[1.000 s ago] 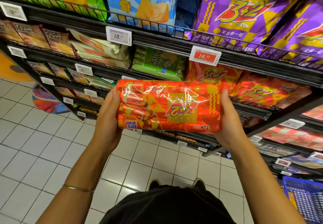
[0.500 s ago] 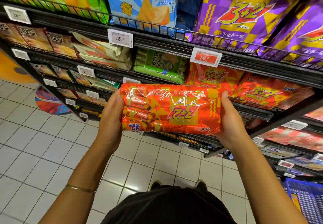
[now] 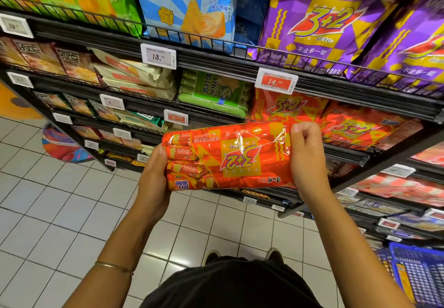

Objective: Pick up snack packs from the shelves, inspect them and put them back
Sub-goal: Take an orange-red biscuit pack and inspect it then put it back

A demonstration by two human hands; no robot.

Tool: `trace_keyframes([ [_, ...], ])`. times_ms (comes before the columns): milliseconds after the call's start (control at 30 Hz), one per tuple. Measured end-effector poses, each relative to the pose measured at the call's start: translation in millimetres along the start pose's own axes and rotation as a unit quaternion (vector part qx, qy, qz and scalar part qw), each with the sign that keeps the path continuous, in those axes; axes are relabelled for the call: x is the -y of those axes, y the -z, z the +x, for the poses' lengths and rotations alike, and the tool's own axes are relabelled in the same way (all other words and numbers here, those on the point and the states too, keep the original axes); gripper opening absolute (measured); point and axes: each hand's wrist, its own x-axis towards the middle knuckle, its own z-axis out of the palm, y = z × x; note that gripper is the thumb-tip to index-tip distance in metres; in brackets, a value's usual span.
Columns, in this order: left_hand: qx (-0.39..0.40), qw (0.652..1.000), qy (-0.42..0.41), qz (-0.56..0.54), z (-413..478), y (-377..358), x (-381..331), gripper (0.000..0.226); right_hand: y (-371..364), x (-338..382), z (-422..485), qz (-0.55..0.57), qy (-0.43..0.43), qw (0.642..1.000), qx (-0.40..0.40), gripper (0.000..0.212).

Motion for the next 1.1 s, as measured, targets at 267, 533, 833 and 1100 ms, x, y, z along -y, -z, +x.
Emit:
trace_keyframes([
  [267, -0.018, 1.0, -0.002, 0.021, 5.8, 7.4, 4.8, 0.035, 8.9, -5.8, 10.3, -0.025, 0.006, 0.998, 0.058, 0.029],
  [533, -0.03, 0.999, 0.025, -0.009, 5.2, 4.9, 11.0, 0.026, 23.8, -4.3, 29.8, 0.107, -0.079, 0.98, 0.151, 0.035],
  [833, 0.006, 0.999, 0.005, 0.033, 1.9, -6.7, -8.2, 0.031, 0.0, -25.0, 19.3, 0.227, -0.18, 0.951, 0.112, 0.046],
  [1100, 0.055, 0.994, 0.048, 0.076, 0.0, -9.8, -29.6, 0.03, 10.7, -31.1, 15.6, 0.239, -0.21, 0.944, 0.083, 0.057],
])
